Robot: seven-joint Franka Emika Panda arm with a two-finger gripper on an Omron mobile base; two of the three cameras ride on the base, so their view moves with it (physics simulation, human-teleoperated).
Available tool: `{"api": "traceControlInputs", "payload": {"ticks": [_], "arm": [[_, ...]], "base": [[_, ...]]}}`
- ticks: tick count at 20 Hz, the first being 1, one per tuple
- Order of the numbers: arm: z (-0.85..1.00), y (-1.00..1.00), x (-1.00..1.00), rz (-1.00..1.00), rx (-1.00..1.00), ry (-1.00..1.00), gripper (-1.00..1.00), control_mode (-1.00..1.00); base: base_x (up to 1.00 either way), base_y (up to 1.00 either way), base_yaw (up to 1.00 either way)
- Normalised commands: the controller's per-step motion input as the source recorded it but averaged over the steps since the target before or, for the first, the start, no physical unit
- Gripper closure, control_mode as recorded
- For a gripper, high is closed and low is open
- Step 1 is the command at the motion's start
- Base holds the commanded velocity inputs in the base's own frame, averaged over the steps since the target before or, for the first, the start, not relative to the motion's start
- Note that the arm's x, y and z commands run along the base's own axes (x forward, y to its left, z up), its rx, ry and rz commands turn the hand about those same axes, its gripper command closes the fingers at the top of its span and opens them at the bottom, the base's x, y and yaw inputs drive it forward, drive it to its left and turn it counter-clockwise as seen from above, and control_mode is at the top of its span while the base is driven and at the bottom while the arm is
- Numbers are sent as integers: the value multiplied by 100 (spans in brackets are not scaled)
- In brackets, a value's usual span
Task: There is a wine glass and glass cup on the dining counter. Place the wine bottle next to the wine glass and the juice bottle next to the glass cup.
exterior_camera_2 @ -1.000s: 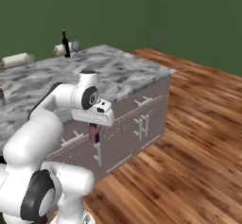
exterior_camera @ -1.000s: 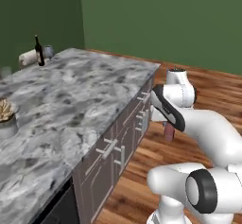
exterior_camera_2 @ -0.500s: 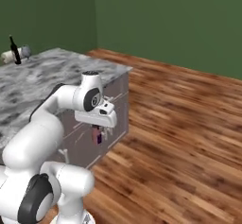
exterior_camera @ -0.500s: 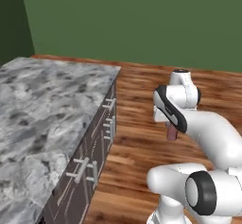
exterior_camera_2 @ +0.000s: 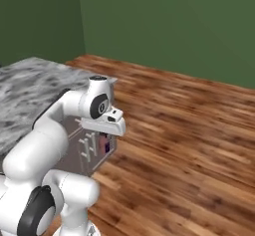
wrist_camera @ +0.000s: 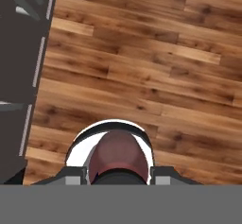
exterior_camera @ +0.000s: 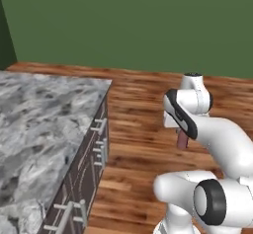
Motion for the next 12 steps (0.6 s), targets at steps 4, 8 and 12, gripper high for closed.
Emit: {"api": "traceControlInputs", "payload": {"ticks": [4, 8, 12], "arm": [[0, 0, 0, 0, 0, 0, 100, 100], [0, 0, 0, 0, 0, 0, 100, 100], [0, 0, 0, 0, 0, 0, 100, 100]], "base": [[75, -25, -6], [78, -22, -4], [81, -20, -2]]}}
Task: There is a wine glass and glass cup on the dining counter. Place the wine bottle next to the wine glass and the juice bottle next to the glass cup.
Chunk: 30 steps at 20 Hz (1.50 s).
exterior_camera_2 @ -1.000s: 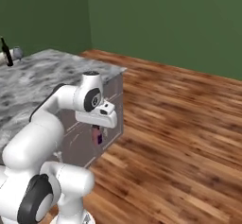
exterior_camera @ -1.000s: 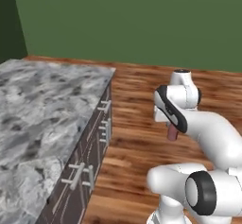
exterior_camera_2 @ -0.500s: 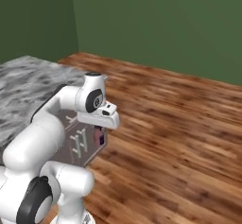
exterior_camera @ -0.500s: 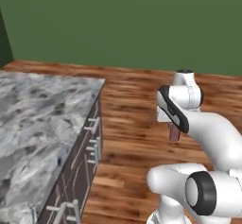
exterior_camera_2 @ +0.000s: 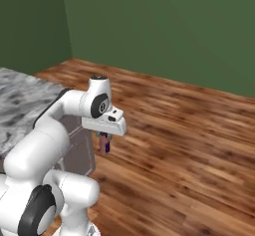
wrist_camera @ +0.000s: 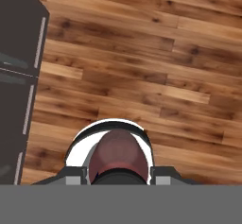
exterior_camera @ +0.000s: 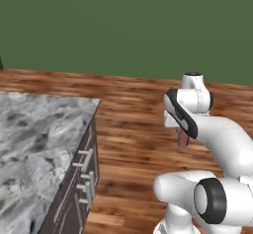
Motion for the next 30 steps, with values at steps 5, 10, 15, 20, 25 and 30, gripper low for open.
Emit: {"api": "traceControlInputs", "payload": {"ticks": [5, 10, 15, 20, 25, 30], "arm": [[0, 0, 0, 0, 0, 0, 100, 100], [0, 0, 0, 0, 0, 0, 100, 100], [0, 0, 0, 0, 0, 0, 100, 100], [0, 0, 0, 0, 0, 0, 100, 100], [0, 0, 0, 0, 0, 0, 100, 100], [0, 0, 0, 0, 0, 0, 100, 100]], "base": [[84, -19, 0], [88, -16, 0], [91, -14, 1], [90, -15, 4], [90, -15, 11], [90, -9, 20]]}}
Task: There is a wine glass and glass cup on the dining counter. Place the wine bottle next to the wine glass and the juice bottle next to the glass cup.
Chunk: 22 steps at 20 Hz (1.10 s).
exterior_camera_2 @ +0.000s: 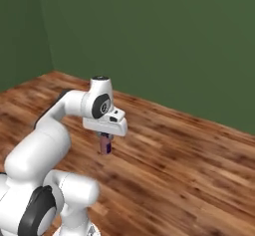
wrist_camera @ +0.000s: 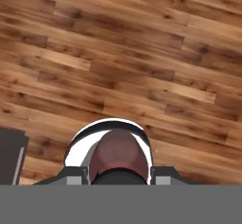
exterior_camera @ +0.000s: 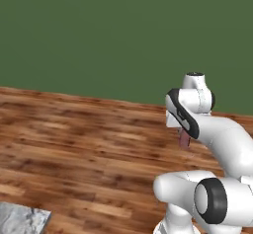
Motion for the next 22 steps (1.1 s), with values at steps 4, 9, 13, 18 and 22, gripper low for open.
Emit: {"api": "traceControlInputs", "payload": {"ticks": [4, 9, 13, 18, 22], "arm": [[0, 0, 0, 0, 0, 0, 100, 100], [0, 0, 0, 0, 0, 0, 100, 100], [0, 0, 0, 0, 0, 0, 100, 100], [0, 0, 0, 0, 0, 0, 100, 100], [0, 0, 0, 0, 0, 0, 100, 100]], "base": [[85, -1, 36], [74, 0, 49], [65, 0, 58], [61, 0, 61], [62, 0, 60]]}}
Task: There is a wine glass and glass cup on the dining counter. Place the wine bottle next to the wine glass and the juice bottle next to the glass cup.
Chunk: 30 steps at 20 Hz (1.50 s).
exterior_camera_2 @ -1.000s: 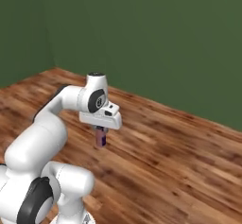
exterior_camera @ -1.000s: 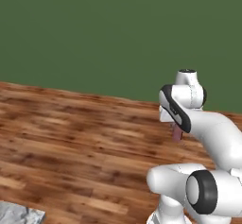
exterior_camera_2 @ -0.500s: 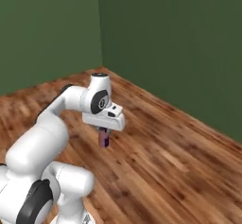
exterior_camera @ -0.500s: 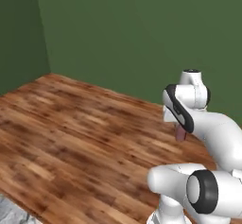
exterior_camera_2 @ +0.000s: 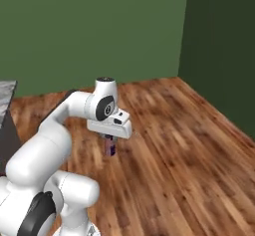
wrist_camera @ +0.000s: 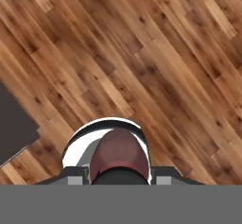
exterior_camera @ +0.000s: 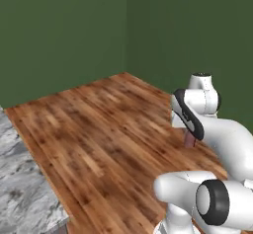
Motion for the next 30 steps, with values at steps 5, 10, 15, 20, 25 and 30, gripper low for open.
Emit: {"api": "traceControlInputs", "payload": {"ticks": [5, 10, 15, 20, 25, 30], "arm": [[0, 0, 0, 0, 0, 0, 100, 100], [0, 0, 0, 0, 0, 0, 100, 100], [0, 0, 0, 0, 0, 0, 100, 100], [0, 0, 0, 0, 0, 0, 100, 100], [0, 0, 0, 0, 0, 0, 100, 100], [0, 0, 0, 0, 0, 0, 100, 100]], "base": [[69, -1, 51], [81, -12, 32], [84, -13, 27], [81, -32, 8], [77, -37, 0], [81, -34, 1]]}}
